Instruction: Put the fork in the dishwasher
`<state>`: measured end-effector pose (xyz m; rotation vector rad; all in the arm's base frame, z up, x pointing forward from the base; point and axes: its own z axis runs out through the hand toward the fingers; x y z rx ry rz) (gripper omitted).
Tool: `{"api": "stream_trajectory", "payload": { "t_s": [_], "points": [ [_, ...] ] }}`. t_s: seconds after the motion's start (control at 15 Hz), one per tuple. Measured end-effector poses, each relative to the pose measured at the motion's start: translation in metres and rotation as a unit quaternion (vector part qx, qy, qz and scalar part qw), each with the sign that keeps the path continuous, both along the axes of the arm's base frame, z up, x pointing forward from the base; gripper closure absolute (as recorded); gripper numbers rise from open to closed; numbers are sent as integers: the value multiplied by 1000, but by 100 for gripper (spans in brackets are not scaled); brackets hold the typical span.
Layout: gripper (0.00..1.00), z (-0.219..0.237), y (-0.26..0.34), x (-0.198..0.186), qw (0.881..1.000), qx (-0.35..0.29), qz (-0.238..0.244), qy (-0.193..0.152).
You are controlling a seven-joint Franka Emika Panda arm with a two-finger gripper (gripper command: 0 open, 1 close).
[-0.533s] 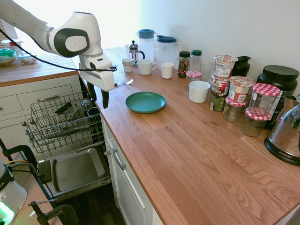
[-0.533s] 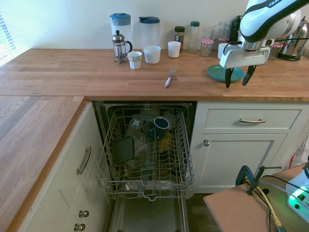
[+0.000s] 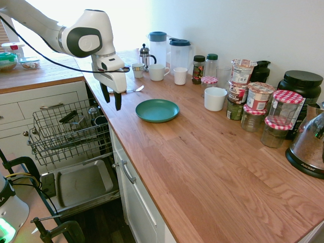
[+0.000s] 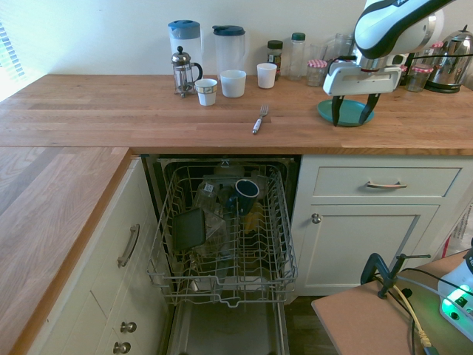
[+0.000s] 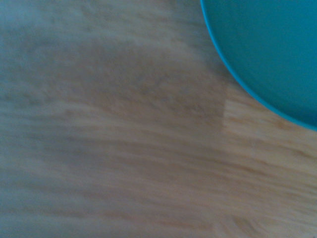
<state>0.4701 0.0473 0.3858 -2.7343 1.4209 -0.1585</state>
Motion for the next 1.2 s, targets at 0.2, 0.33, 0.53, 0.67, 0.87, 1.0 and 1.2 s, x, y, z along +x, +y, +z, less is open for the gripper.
{"api": "stream_trajectory", "payload": {
  "t_s": [0.2,0.33,0.53,0.67,0.87,1.0,1.2],
  "points": [
    [0,-3,37,39,998,14,-53,-24],
    [0,-4,58,65,996,18,-79,-30],
    [0,-1,95,95,992,8,-119,-43],
    [0,-2,120,111,990,3,-137,-45],
    [0,-7,137,140,982,5,-178,-56],
    [0,-10,145,159,978,12,-198,-63],
    [0,-16,146,161,977,13,-206,-59]
  ]
}}
